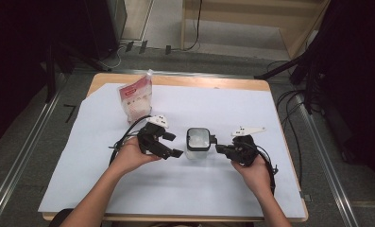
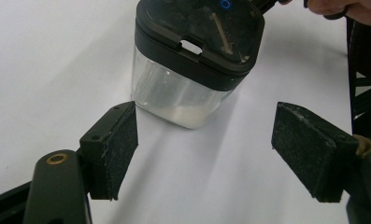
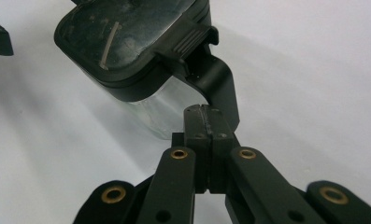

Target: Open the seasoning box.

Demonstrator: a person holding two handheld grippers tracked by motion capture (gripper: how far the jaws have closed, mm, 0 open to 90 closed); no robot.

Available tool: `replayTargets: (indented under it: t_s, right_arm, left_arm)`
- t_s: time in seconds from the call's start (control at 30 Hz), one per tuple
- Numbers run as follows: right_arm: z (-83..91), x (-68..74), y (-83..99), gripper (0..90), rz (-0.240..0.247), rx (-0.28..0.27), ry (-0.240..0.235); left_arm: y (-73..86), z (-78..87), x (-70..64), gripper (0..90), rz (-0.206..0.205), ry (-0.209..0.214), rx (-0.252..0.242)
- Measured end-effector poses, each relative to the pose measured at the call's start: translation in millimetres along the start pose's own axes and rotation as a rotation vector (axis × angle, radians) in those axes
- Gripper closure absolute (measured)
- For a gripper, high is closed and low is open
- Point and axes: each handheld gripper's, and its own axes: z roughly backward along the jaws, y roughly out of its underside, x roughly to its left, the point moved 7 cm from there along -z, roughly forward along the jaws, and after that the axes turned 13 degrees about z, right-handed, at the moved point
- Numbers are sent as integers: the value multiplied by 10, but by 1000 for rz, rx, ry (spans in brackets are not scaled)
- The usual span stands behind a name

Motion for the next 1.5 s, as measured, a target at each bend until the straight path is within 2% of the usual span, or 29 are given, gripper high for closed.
replayTargets:
  t_s: [0.1,0.17,0.23,0.33,0.37,0.47,0.5,0.53,0.6,0.67,0.83,0.9,0.93,1.0,1.17,1.27,1.33,1.5]
  right_arm:
    - [41,-22,-6,900,1,-2,11]
    - [60,-50,-8,900,-4,-10,28]
    - [65,-72,-10,900,-20,-15,36]
    - [42,-84,-8,900,-17,-12,41]
    - [35,-86,-10,900,-17,-9,46]
    - [24,-92,-28,900,-26,-14,55]
    - [22,-93,-34,900,-28,-16,56]
    - [21,-96,-37,900,-29,-14,60]
    - [20,-98,-41,900,-30,-14,58]
    - [15,-109,-47,900,-36,-16,57]
    - [15,-118,-66,900,-48,-24,53]
    - [14,-119,-68,900,-50,-22,53]
    - [13,-118,-69,900,-50,-21,54]
    - [14,-116,-68,900,-47,-20,57]
    - [13,-115,-68,900,-49,-21,61]
    - [12,-114,-67,900,-49,-22,61]
    - [9,-115,-63,900,-47,-21,63]
    - [6,-110,-58,900,-57,-18,68]
  left_arm:
    - [-16,-22,6,239,-6,3,4]
    - [-29,-33,7,240,-17,-2,25]
    - [-58,-51,-6,241,-26,10,12]
    - [-98,-56,-7,237,-41,10,-3]
    - [-108,-55,-2,235,-42,23,-10]
    - [-117,-55,15,236,-37,32,-4]
    - [-125,-57,13,236,-38,18,0]
    - [-145,-57,10,236,-55,19,5]
    - [-205,-52,-5,236,-72,24,4]
    - [-267,-57,-14,236,-73,46,-6]
    - [-299,-102,-19,237,-92,58,18]
    - [-293,-126,-12,236,-107,48,26]
    - [-287,-135,-15,236,-105,59,27]
    - [-273,-147,-16,236,-122,46,37]
    - [-283,-213,-31,221,-134,37,33]
    - [-270,-247,-10,221,-127,32,44]
    - [-268,-277,1,224,-134,14,46]
    - [-260,-354,11,195,-144,2,46]
